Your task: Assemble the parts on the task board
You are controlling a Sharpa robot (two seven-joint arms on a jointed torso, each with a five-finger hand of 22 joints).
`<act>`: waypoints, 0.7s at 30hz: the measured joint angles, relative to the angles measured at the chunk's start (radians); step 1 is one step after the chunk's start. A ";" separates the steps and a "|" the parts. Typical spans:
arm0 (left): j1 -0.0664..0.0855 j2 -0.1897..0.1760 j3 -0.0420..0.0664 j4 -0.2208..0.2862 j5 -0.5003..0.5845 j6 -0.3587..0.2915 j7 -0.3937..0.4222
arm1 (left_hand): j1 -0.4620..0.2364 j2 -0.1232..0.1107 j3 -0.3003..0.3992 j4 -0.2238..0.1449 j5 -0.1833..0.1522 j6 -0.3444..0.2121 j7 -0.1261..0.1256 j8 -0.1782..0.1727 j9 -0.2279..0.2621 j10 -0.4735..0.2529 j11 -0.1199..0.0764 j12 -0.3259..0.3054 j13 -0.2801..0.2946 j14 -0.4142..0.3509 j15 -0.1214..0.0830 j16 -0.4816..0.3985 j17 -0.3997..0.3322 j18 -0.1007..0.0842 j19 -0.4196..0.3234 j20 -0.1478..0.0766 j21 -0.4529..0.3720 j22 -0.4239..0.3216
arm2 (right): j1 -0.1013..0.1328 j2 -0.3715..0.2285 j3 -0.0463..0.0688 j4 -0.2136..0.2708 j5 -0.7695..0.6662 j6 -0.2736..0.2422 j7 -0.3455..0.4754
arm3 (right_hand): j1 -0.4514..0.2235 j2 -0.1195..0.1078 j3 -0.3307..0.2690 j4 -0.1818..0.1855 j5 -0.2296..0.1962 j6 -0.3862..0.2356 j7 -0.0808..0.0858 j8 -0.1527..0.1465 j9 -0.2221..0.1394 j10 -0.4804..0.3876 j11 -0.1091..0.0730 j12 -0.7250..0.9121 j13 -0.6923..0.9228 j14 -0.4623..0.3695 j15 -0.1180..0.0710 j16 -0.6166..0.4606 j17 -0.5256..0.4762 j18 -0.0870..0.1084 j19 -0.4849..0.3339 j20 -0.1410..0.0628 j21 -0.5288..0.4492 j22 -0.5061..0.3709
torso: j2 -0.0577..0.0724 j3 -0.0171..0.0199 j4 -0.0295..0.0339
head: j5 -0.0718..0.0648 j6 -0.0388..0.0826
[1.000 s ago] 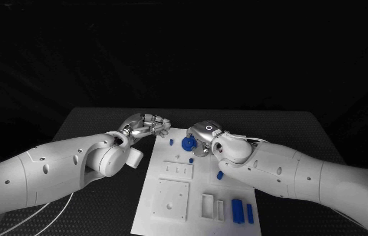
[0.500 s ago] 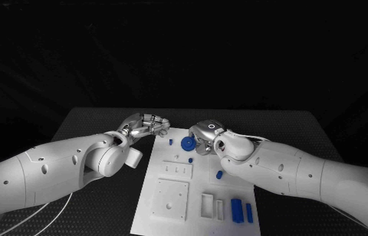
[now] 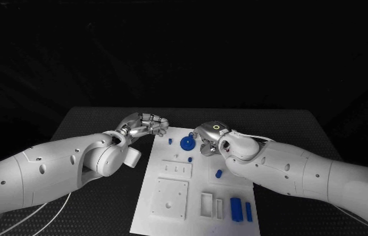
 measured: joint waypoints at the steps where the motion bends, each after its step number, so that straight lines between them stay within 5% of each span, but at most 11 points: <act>1: 0.000 -0.001 0.000 0.000 0.000 0.000 0.000 | 0.000 0.000 0.000 0.000 0.000 0.000 0.000 0.000 0.000 0.000 0.000 0.000 0.000 0.000 0.000 0.000 0.000 0.000 0.000 0.000 0.000 0.000 | 0.000 -0.001 0.000 0.003 0.001 0.001 0.000 | 0.000 0.000 0.000 0.000 0.003 0.001 -0.001 0.001 0.000 0.000 0.000 0.000 0.000 0.000 0.000 0.000 0.001 0.000 0.000 0.000 0.000 0.000 | 0.000 0.0000 0.0000 | 0.000 0.000; 11: 0.000 -0.007 0.000 0.003 0.000 0.000 0.000 | 0.000 0.000 0.000 0.000 0.000 0.000 0.000 0.000 0.000 0.000 0.000 0.000 0.000 0.000 0.000 -0.004 0.000 0.000 0.000 0.000 0.000 0.001 | -0.002 -0.050 0.001 0.043 0.006 -0.018 -0.004 | 0.000 0.000 0.003 0.003 0.004 0.003 -0.003 0.004 0.001 0.000 0.000 0.004 0.000 0.000 0.000 0.000 0.002 0.000 0.000 0.000 0.000 0.000 | 0.000 0.0005 -0.0002 | -0.002 0.001; 15: 0.000 -0.011 0.000 0.002 -0.001 0.000 0.000 | 0.000 0.000 0.000 0.000 0.000 0.000 0.000 0.000 0.000 0.000 0.000 -0.002 0.000 0.000 0.000 -0.004 0.000 0.000 0.000 0.000 0.000 0.001 | -0.002 -0.112 0.025 0.081 0.028 -0.065 0.002 | 0.000 0.000 0.006 0.006 -0.038 0.005 -0.005 0.009 0.000 0.000 0.000 0.012 0.000 0.000 0.000 0.000 0.002 0.000 0.000 0.000 0.000 0.000 | 0.000 0.0007 -0.0007 | -0.004 0.004; 17: 0.000 -0.013 0.000 0.000 -0.002 0.000 0.000 | 0.002 -0.002 0.000 0.000 0.000 0.000 0.000 0.000 0.000 0.000 0.000 -0.004 0.000 0.000 0.000 -0.004 0.000 0.000 0.000 0.000 0.000 0.001 | 0.004 -0.141 0.033 0.106 0.049 -0.084 0.010 | 0.000 0.000 0.002 0.008 -0.086 0.006 -0.006 0.010 0.000 0.000 0.000 0.012 -0.002 0.000 0.000 0.000 0.002 0.000 0.002 -0.002 0.000 0.000 | -0.001 0.0007 -0.0012 | -0.005 0.006; 21: 0.001 -0.017 0.000 -0.006 -0.005 0.000 0.001 | 0.012 -0.004 0.000 0.000 0.000 0.004 0.004 0.000 0.000 0.004 -0.004 -0.004 0.000 0.000 0.000 -0.004 0.002 0.001 0.000 0.000 0.000 0.001 | 0.027 -0.205 0.053 0.164 0.120 -0.110 0.054 | -0.018 -0.004 -0.053 0.014 -0.314 0.011 -0.011 0.018 0.000 0.000 0.000 0.013 -0.005 0.002 -0.002 0.000 0.004 0.000 0.009 -0.006 0.000 0.000 | -0.002 0.0011 -0.0023 | -0.007 0.013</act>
